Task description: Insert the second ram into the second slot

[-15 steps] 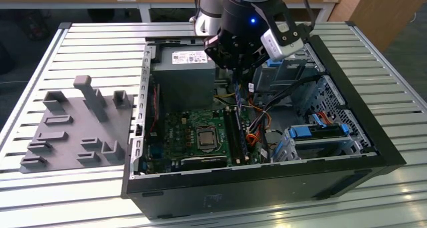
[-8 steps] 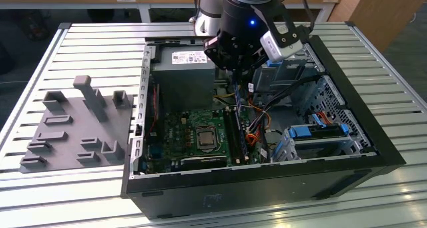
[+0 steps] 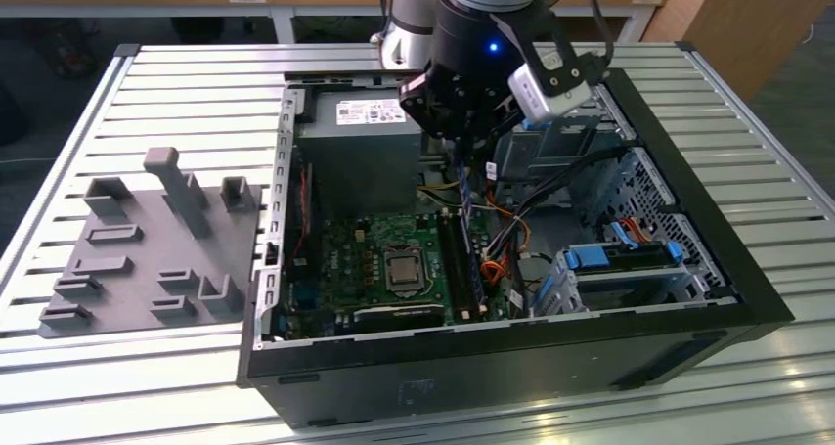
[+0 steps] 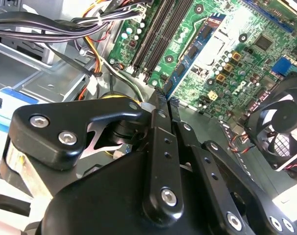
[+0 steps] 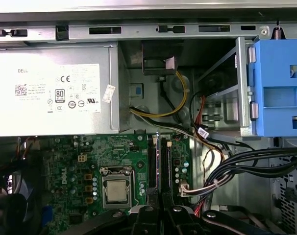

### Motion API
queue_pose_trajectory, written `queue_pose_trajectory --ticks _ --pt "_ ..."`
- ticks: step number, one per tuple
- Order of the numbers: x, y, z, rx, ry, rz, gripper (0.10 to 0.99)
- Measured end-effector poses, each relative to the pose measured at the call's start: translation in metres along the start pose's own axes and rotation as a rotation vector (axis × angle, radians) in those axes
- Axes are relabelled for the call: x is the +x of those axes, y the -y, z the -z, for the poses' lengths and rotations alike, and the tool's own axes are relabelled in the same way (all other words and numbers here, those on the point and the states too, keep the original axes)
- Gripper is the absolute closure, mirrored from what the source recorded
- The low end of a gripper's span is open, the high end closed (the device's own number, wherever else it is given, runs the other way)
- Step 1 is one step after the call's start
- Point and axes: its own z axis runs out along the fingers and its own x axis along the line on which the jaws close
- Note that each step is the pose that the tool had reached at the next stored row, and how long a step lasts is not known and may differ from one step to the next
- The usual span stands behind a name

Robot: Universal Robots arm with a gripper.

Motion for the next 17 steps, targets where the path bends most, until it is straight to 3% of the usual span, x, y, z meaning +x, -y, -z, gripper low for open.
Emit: queue_pose_trajectory --ticks 17 --pt "0.0001 0.0003 -0.0085 0.000 -0.0001 0.000 0.949"
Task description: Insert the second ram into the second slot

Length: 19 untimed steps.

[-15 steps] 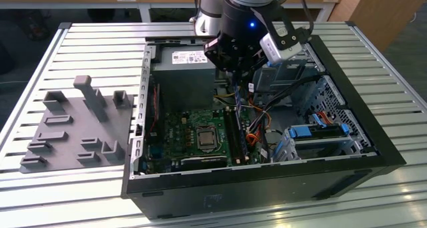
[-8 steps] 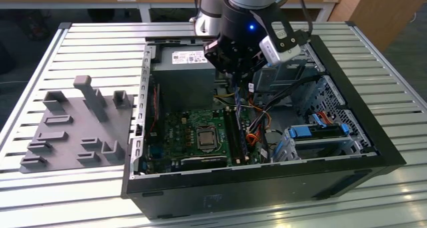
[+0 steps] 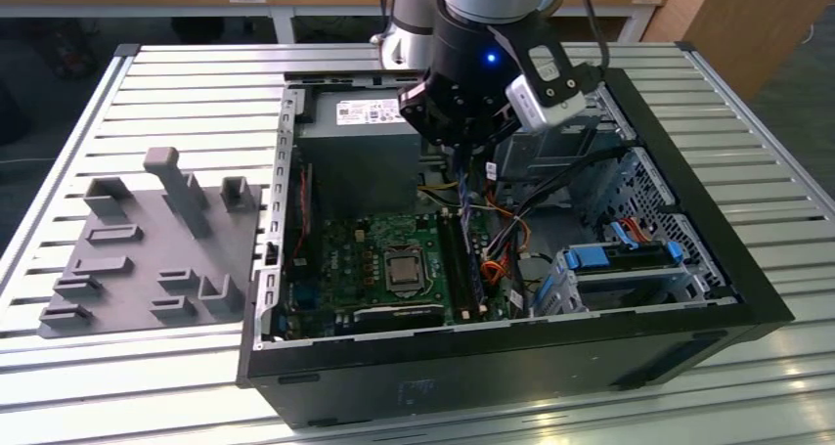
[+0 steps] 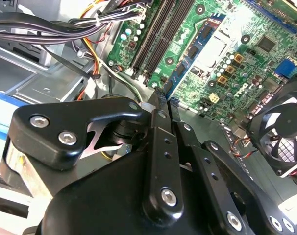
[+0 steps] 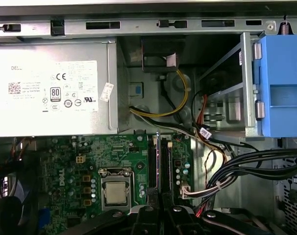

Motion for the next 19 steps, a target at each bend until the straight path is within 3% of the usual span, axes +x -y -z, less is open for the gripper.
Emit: queue_pose_trajectory --ticks 19 --pt "0.0001 0.0003 -0.0087 0.000 0.0000 0.000 0.949"
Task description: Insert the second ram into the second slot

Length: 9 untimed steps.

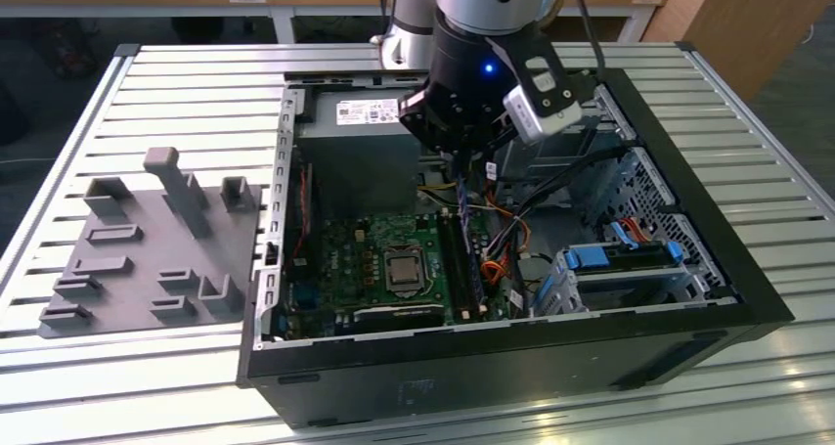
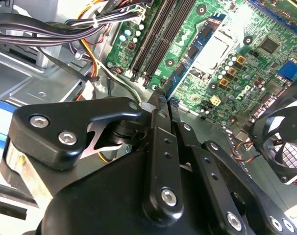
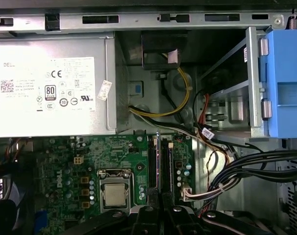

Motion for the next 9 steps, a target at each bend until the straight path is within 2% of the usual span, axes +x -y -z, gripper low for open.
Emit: queue_pose_trajectory --ticks 9 --pt "0.0001 0.0002 -0.0043 0.000 0.0000 0.000 0.949"
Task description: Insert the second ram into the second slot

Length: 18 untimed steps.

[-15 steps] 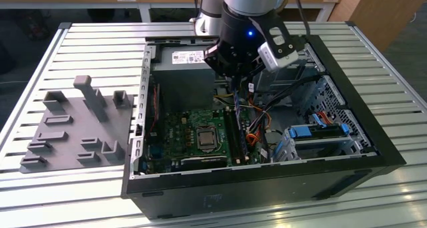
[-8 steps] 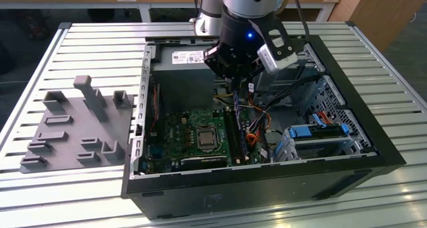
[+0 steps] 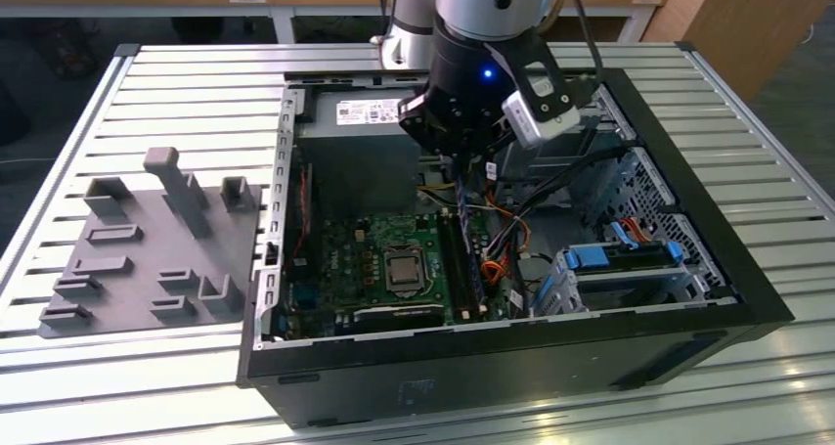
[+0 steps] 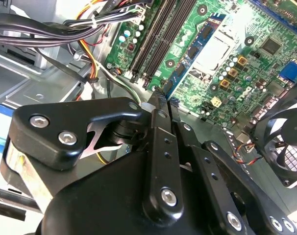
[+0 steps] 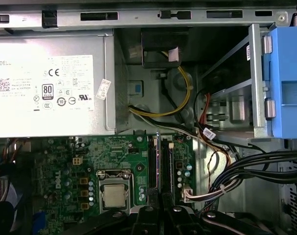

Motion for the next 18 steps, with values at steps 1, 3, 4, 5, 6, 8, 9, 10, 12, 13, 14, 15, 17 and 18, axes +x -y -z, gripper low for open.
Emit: queue_pose_trajectory --ticks 1,3,4,5,6,8,9,10,12,13,14,15,17,18 --pt "0.0000 0.0000 -0.0004 0.000 0.0000 0.000 0.949" --pt "0.0000 0.0000 -0.0013 0.000 0.0000 0.000 0.949" --pt "0.0000 0.0001 -0.0017 0.000 0.0000 0.000 0.949" --pt "0.0000 0.0001 -0.0022 0.000 0.0000 0.000 0.949" --pt "0.0000 0.0001 -0.0027 0.000 0.0000 0.000 0.949" --pt "0.0000 0.0001 -0.0036 0.000 0.0000 0.000 0.949" --pt "0.0001 0.0004 -0.0040 0.000 0.0000 0.000 0.949" --pt "0.0001 0.0007 -0.0044 0.000 -0.0001 0.000 0.949" --pt "0.0000 0.0015 -0.0061 0.000 0.0000 0.000 0.949" --pt "0.0000 0.0019 -0.0071 0.000 -0.0004 0.000 0.949" --pt "0.0000 0.0024 -0.0080 0.000 -0.0008 0.000 0.949" --pt "0.0000 0.0027 -0.0088 0.000 -0.0010 0.000 0.949" --pt "0.0000 0.0030 -0.0101 0.000 -0.0010 0.000 0.949" --pt "0.0000 0.0031 -0.0106 0.000 -0.0011 0.000 0.949"
